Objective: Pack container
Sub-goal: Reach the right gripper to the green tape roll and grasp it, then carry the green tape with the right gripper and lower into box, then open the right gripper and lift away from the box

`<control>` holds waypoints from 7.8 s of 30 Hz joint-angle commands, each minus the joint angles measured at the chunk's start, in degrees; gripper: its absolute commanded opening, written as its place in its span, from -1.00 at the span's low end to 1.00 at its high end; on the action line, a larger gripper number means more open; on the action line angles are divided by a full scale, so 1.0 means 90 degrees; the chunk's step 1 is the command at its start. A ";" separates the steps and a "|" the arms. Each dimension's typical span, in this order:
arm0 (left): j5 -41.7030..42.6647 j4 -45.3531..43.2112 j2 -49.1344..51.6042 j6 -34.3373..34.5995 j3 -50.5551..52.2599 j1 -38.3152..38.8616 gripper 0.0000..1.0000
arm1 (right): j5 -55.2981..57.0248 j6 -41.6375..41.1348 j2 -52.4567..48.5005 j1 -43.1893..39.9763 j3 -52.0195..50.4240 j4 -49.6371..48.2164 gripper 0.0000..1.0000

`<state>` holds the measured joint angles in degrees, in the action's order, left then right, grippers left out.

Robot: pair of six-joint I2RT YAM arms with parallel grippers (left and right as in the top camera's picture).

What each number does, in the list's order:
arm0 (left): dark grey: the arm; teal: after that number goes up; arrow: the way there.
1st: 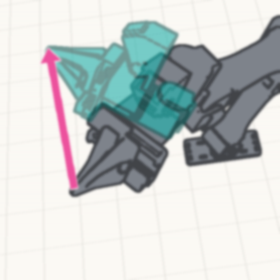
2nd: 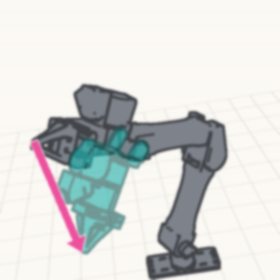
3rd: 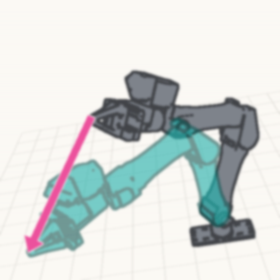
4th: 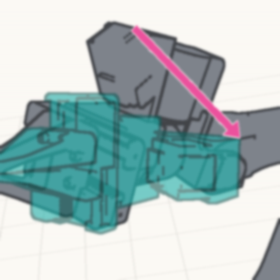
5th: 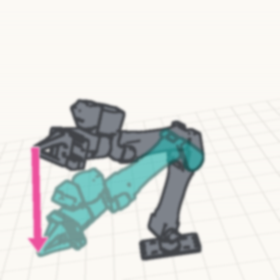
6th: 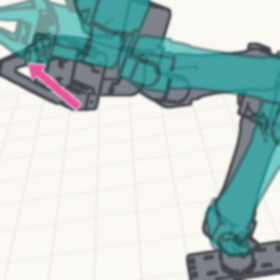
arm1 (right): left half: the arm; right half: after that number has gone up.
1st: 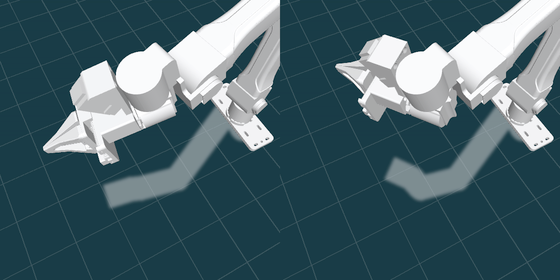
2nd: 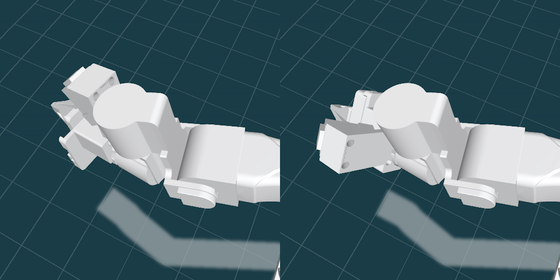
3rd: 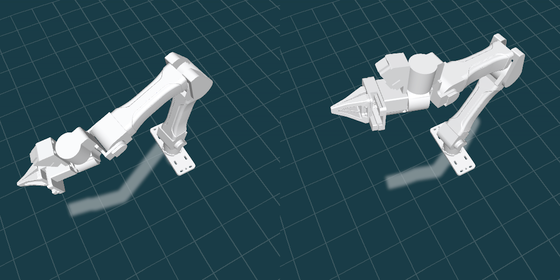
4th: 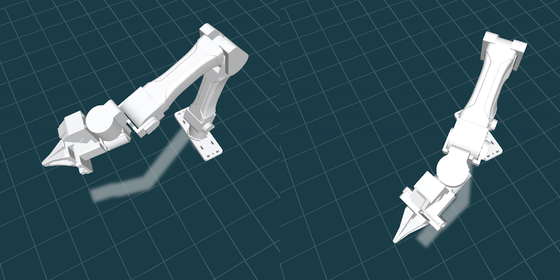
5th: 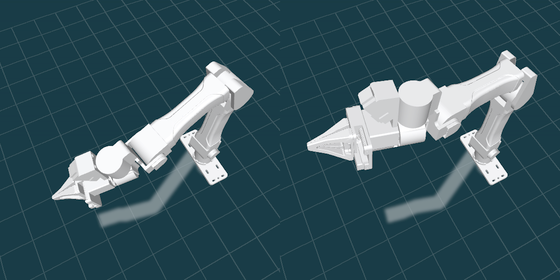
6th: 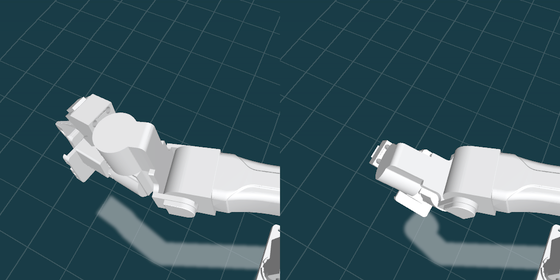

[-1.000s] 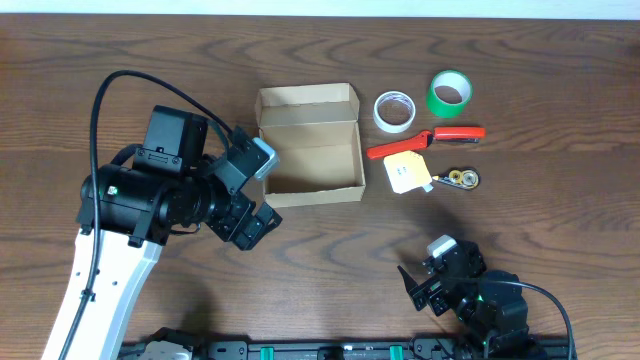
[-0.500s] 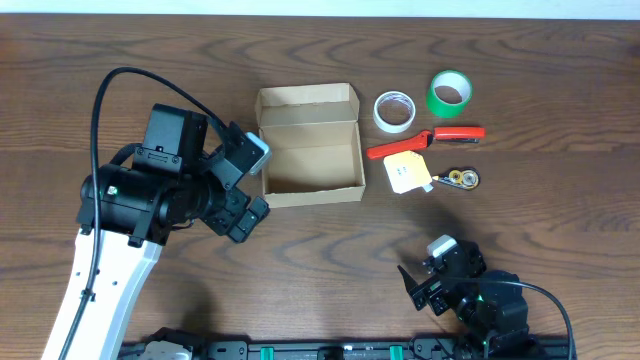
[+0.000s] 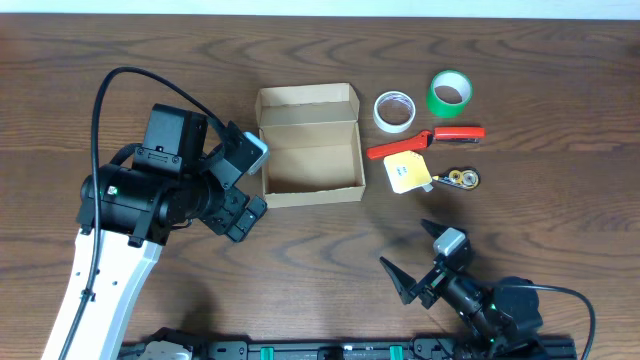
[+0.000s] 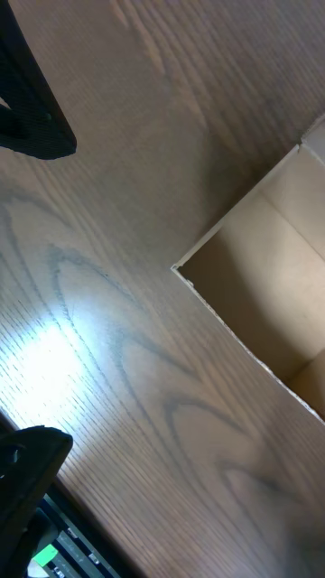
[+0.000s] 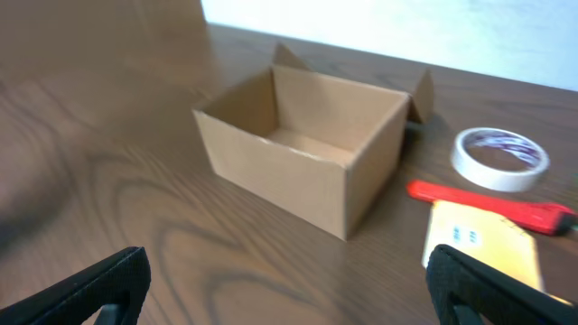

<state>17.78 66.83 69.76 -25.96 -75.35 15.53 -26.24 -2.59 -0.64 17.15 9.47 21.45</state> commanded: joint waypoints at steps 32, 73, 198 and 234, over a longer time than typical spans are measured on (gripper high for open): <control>-0.0036 0.0010 -0.0005 -0.0114 -0.0063 -0.0002 0.90 | 0.1049 0.0984 -0.9437 -0.1919 0.7463 0.1775 0.99; -0.0036 0.0010 -0.0005 -0.0114 -0.0063 -0.0002 0.90 | 0.2152 0.0767 -1.4120 -0.1693 1.1225 0.2688 0.81; -0.0036 0.0010 -0.0005 -0.0114 -0.0063 -0.0002 0.91 | 0.2438 -0.2091 -1.3372 0.3021 1.0246 0.2620 -0.46; -0.0036 0.0010 -0.0005 -0.0114 -0.0063 -0.0002 0.91 | 0.2465 -0.0993 -1.1888 0.1605 1.0353 0.3538 -0.15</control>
<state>17.61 66.83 69.76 -25.96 -75.35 15.53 -4.47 -15.86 -114.50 34.96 101.91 52.73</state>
